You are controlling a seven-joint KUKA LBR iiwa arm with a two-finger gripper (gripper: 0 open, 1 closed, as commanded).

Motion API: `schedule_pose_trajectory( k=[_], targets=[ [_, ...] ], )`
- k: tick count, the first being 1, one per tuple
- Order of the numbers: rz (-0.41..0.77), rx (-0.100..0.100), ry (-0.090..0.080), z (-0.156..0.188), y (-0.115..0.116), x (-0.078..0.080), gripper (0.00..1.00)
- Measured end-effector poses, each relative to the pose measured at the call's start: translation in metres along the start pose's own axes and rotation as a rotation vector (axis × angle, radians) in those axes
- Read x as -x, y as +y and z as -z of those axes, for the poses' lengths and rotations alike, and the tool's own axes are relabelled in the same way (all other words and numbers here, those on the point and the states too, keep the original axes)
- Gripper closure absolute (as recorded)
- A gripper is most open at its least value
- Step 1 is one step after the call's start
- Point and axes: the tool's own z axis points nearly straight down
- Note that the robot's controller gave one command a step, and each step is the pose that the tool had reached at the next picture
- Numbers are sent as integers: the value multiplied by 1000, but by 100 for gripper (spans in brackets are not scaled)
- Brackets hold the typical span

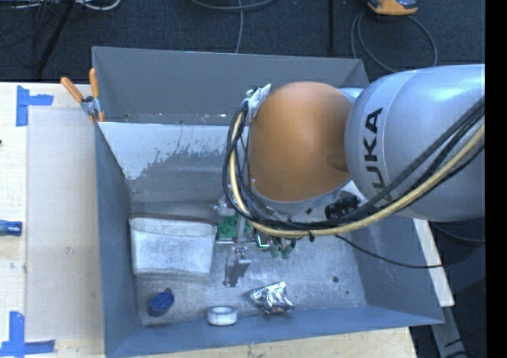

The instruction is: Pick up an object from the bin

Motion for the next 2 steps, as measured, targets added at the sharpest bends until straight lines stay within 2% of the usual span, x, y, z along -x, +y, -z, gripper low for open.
schedule_pose_trajectory(
  k=[1, 2],
  targets=[
    [8, -1, -5, -90, -22, 70, 0],
    [289, 5, -23, -153, -60, 78, 0]
  ],
)
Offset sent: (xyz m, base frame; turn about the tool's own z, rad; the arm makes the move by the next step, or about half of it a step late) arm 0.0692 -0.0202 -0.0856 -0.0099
